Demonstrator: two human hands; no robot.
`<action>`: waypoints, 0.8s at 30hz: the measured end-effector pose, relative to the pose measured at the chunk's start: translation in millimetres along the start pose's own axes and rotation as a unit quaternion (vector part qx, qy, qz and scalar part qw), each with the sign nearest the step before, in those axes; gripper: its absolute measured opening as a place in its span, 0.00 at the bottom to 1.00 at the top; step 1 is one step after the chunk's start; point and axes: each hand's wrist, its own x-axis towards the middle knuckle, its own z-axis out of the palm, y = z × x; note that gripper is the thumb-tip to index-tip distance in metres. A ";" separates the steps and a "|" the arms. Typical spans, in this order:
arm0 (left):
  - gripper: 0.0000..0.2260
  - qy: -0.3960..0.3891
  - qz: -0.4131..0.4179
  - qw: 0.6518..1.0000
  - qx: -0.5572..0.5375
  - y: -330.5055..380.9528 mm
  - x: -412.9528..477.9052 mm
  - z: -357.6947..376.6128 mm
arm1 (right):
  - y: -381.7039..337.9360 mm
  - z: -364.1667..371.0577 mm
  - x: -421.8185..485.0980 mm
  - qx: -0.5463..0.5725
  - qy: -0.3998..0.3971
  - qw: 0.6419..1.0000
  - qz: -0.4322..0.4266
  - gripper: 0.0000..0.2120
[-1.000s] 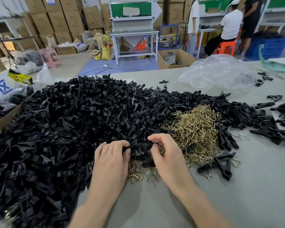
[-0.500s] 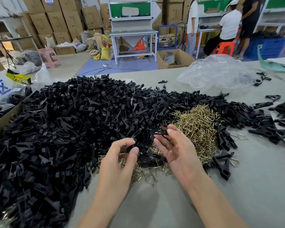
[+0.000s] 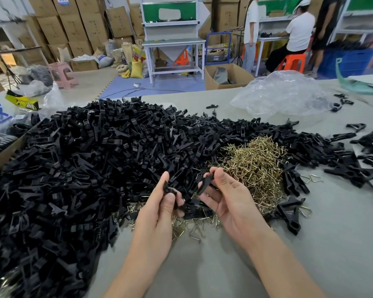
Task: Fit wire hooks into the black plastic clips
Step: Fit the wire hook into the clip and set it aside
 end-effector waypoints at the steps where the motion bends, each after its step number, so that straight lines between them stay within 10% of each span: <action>1: 0.20 0.002 -0.005 1.000 0.001 1.0 0.9 -0.4 | 2.7 -0.1 0.9 -0.018 -0.003 1.000 -0.003 0.14; 24: 0.08 0.027 -0.043 0.997 -0.051 10.5 -2.9 1.9 | 13.4 5.9 -7.4 -0.216 -0.067 0.972 -0.061 0.16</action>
